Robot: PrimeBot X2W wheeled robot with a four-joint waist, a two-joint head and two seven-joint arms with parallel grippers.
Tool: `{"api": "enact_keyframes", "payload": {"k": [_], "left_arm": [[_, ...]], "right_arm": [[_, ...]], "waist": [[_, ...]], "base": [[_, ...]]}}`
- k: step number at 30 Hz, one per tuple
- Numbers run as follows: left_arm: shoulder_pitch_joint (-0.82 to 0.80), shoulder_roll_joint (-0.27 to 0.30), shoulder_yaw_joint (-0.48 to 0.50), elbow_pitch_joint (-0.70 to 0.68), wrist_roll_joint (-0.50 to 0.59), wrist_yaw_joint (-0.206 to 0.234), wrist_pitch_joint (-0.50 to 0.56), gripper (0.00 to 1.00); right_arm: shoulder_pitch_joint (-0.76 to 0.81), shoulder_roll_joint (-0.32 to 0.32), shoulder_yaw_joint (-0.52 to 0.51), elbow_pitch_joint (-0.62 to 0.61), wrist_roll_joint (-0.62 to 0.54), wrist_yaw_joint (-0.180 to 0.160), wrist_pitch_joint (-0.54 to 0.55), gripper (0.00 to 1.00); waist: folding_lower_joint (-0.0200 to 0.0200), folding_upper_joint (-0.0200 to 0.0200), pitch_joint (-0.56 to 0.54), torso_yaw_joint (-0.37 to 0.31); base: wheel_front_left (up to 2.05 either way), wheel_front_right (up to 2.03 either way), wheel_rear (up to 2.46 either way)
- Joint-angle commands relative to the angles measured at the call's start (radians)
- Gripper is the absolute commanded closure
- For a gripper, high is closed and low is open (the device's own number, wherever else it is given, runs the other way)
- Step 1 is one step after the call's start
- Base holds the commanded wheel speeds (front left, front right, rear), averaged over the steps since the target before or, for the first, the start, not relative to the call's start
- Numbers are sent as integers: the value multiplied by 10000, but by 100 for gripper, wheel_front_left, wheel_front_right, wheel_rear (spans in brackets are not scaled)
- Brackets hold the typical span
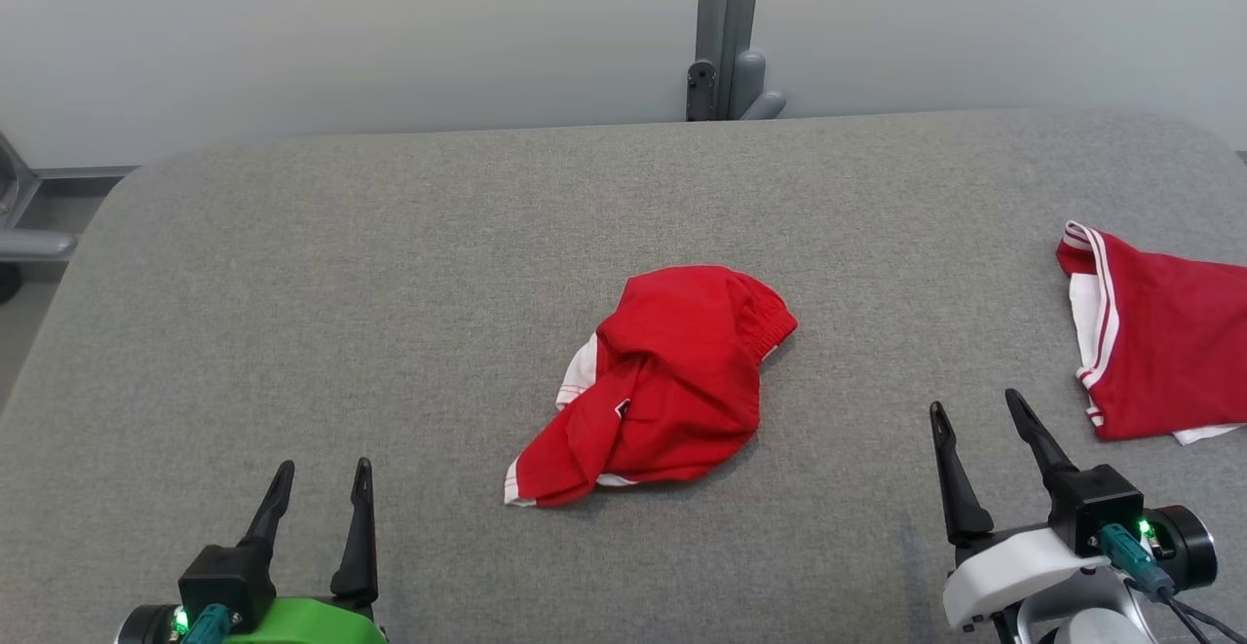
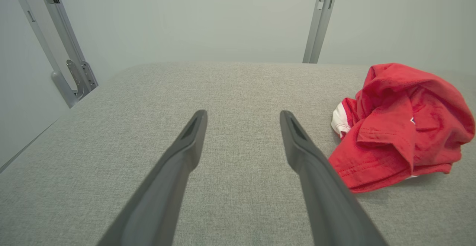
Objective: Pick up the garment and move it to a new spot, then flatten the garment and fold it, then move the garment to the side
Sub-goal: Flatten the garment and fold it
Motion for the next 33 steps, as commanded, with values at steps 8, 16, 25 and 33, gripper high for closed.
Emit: {"api": "enact_keyframes", "payload": {"k": [8, 16, 25, 33], "left_arm": [[54, 114, -72, -4, 6, -26, -24, 0], [-616, 636, -2401, 1046, -833, -5, 93, 0], [-2022, 1149, -5150, 2083, -1839, -4, 303, 0], [-2775, 1220, -4837, 2939, -1761, 432, 95, 0]], "right_arm": [[-31, -9, -25, -76, 62, -19, -3, 0], [-522, -9, 136, -160, -54, -19, -3, 0], [-1131, -9, 203, -337, 63, -19, -3, 0], [-1227, -7, 129, -361, 204, -19, -3, 0]], "waist": [[0, 108, 75, -18], [0, 108, 723, -402], [0, 108, 1596, -1481], [0, 108, 1815, -1995]], "base": [[0, 0, 0], [0, 0, 0], [0, 0, 0], [0, 0, 0]]}}
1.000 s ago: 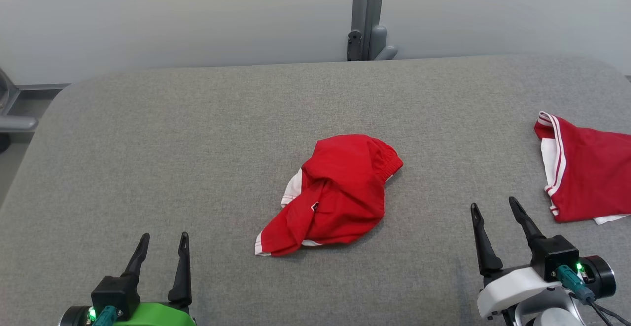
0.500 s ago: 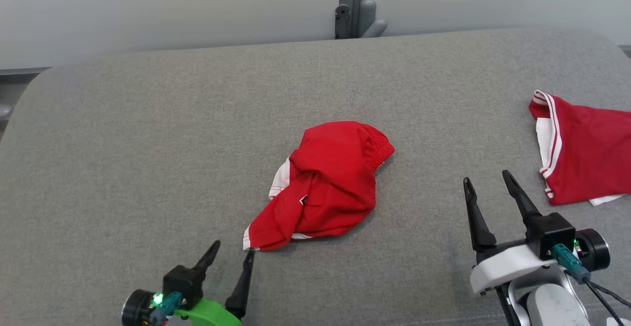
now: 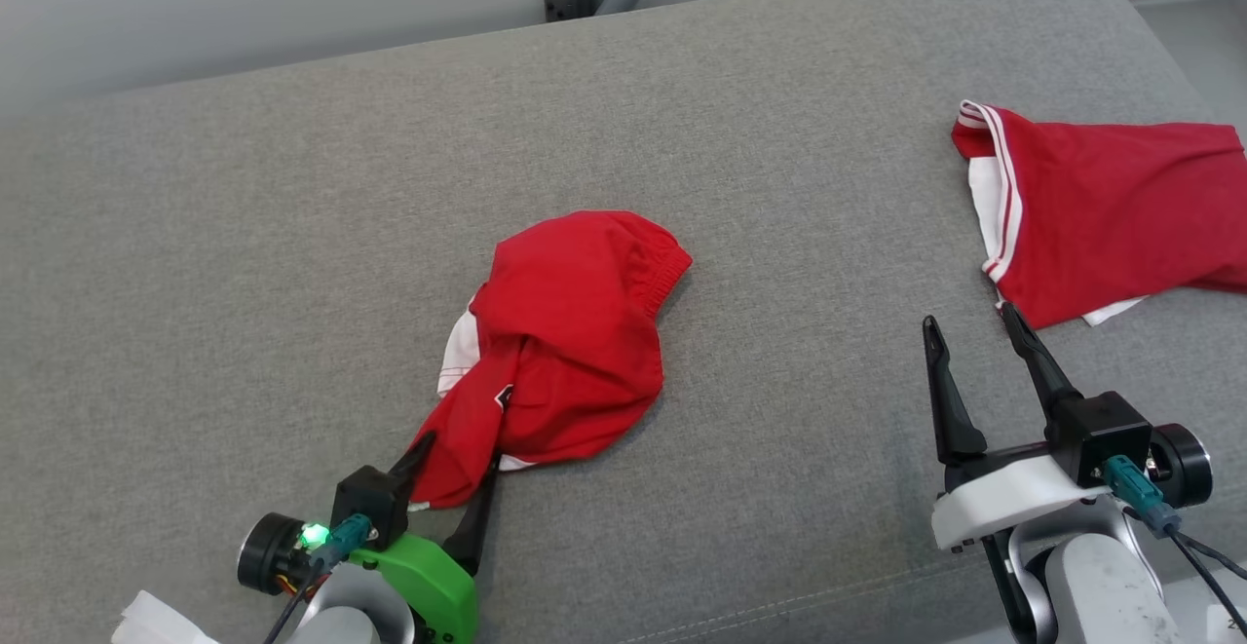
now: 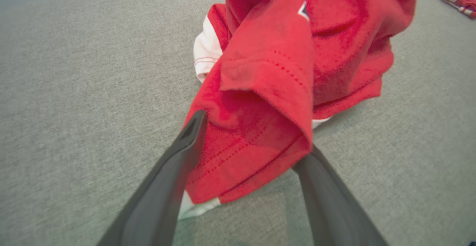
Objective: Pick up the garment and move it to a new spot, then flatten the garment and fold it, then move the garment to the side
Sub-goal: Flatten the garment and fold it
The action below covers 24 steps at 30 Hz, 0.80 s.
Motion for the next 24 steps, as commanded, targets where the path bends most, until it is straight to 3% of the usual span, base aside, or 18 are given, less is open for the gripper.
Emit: {"api": "enact_keyframes", "payload": {"k": [1, 2, 3, 4, 10, 19, 24], "left_arm": [[-134, 54, 42, 55, 95, 47, -67, 0], [-202, 32, 78, 199, 43, 53, -76, 0], [-247, -19, 123, 323, -108, 5, -44, 73], [-293, -73, 187, 391, -273, -53, -1, 100], [-379, -276, 344, -455, -1819, -414, 606, 100], [-109, -579, 382, -4792, -6035, -477, 3043, 100], [-78, -1172, 812, -6318, -8072, 326, 4008, 100]], "right_arm": [[-118, -4, 22, -25, 63, -17, -3, 0], [-129, -4, 63, -7, 76, -16, -3, 0], [-132, -6, 82, 10, 96, -17, -3, 0], [-137, -7, 87, 20, 114, -16, -3, 0], [-28, -4, 112, 16, 200, -16, -3, 0], [-57, -7, 197, 115, 287, -17, -3, 0], [-204, -7, 428, 190, 352, -17, -2, 0]], "waist": [[0, 108, 185, -270], [0, 108, 184, -329], [0, 108, 181, -378], [0, 108, 171, -420], [0, 108, 82, -530], [0, 108, 39, -575], [0, 108, 39, -778]], "base": [[0, 0, 0], [0, 0, 0], [0, 0, 0], [0, 0, 0], [0, 0, 0], [0, 0, 0], [0, 0, 0]]}}
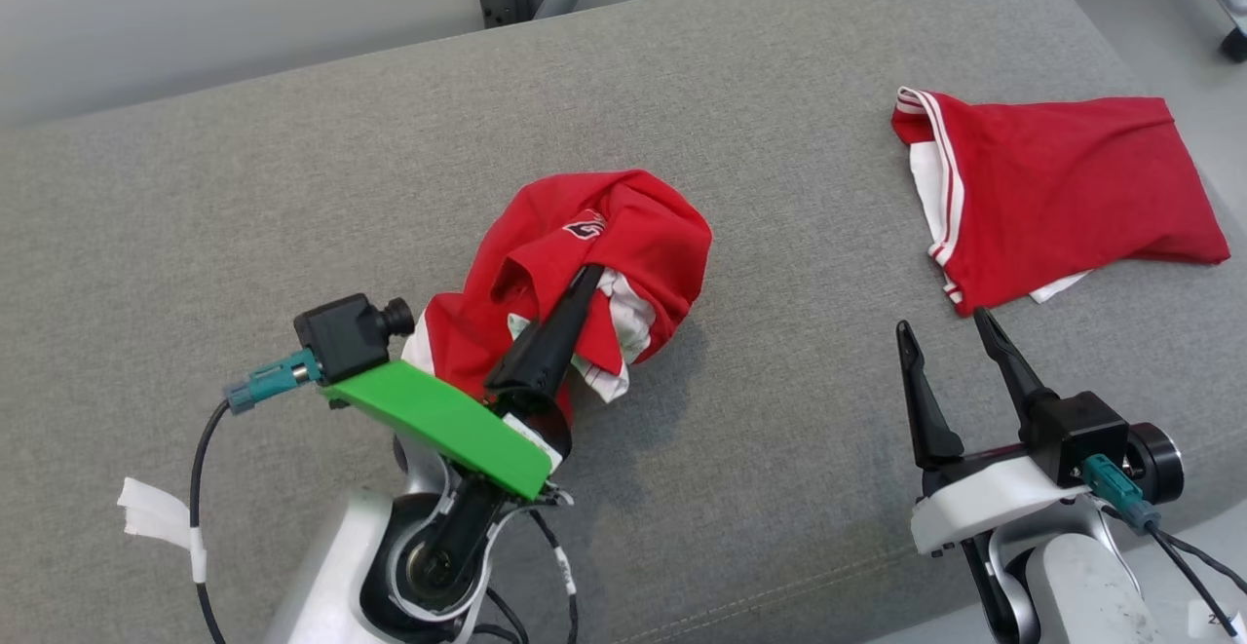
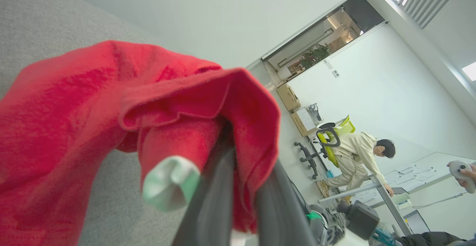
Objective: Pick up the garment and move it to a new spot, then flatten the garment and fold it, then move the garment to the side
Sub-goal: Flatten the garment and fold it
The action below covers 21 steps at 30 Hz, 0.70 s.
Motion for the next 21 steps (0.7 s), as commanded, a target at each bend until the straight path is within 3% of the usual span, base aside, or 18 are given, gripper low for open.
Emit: {"api": "enact_keyframes", "payload": {"k": [1, 5, 9, 11, 16, 21], "left_arm": [[88, -180, 206, -379, -864, 402, 187, 100], [-15, -405, 701, -1090, -3456, 1488, -8, 100], [-464, -418, 621, -1533, -6021, 2410, -1211, 100], [-719, -411, 661, -1393, -6702, 2826, -1864, 100], [-1442, -422, 1120, 245, -7101, 3631, -3130, 100], [-1942, -192, 1480, 2014, -6778, 3718, -3474, 100]], "right_arm": [[-128, -11, 56, 18, 69, -16, -2, 0], [-147, -11, 118, 33, 136, -16, -2, 0], [-183, -14, 148, 41, 198, -16, -2, 0], [-200, -6, 138, 30, 224, -16, -2, 0], [-317, -8, 143, 5, 308, -17, -2, 0], [-488, -8, 146, -52, 360, -16, -2, 0]], "waist": [[0, 108, 10, -125], [0, 108, 77, -343], [0, 108, 225, -546], [0, 108, 331, -600], [0, 108, 699, -664], [0, 108, 1011, -668]], "base": [[0, 0, 0], [0, 0, 0], [0, 0, 0], [0, 0, 0], [0, 0, 0], [0, 0, 0]]}}
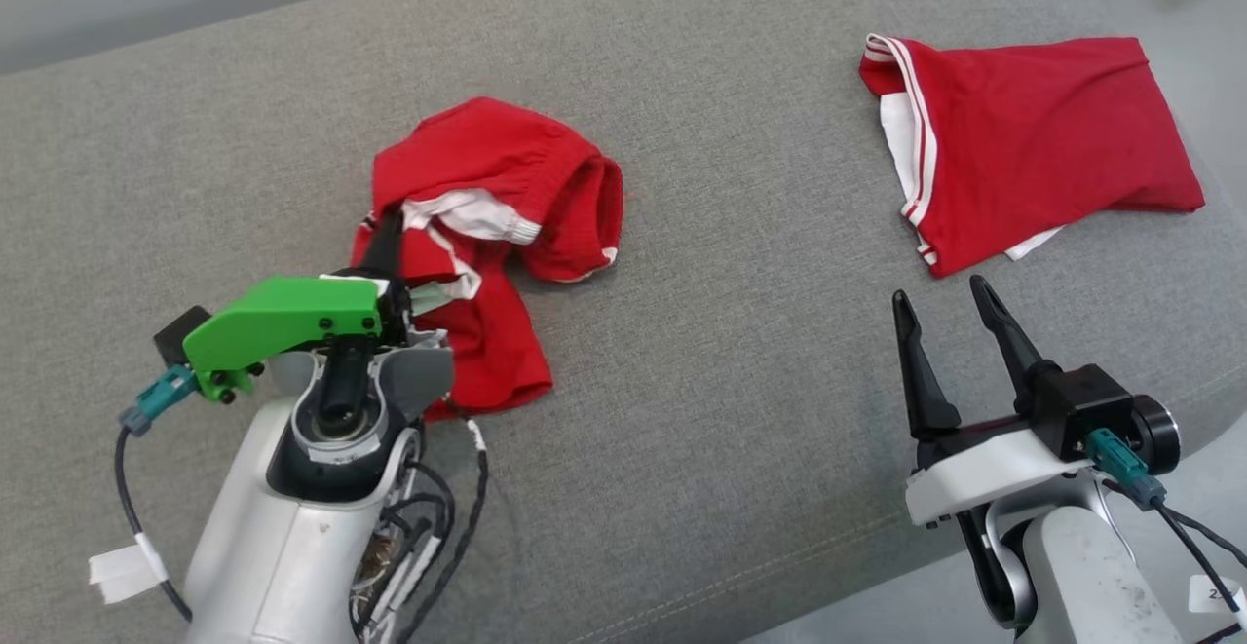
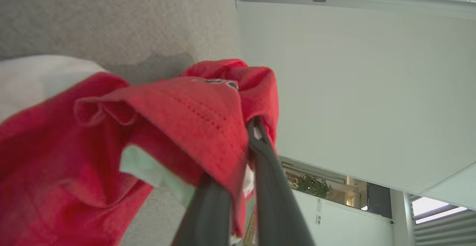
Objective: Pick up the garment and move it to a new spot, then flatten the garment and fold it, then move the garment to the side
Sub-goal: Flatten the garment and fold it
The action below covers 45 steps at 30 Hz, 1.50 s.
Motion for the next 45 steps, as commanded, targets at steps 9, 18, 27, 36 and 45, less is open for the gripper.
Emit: {"api": "enact_keyframes", "payload": {"k": [9, 18, 27, 36, 45], "left_arm": [[-840, 922, -345, 2250, 973, -992, 314, 0], [-486, 2987, -3168, 1597, 4693, -1708, 528, 0], [-1131, 5171, -5697, 539, 8852, -86, 1048, 0], [-2142, 5094, -6943, -507, 10479, 277, 1988, 0], [-2895, 4742, -7742, 468, 11061, -277, 2641, 0]], "right_arm": [[-283, -3, -6, 31, -26, -16, -2, 0], [-56, -5, -100, 205, -80, -17, -2, 0], [-2, -5, 51, 224, 116, -16, -2, 0], [-135, -3, 85, 188, 371, -17, -2, 0], [-240, -5, 125, 230, 696, -17, -2, 0]], "waist": [[0, 108, 466, 107], [0, 108, 6, 452], [0, 108, -294, 470], [0, 108, 7, 35], [0, 108, 231, -523]], "base": [[0, 0, 0], [0, 0, 0], [0, 0, 0], [0, 0, 0], [0, 0, 0]]}}
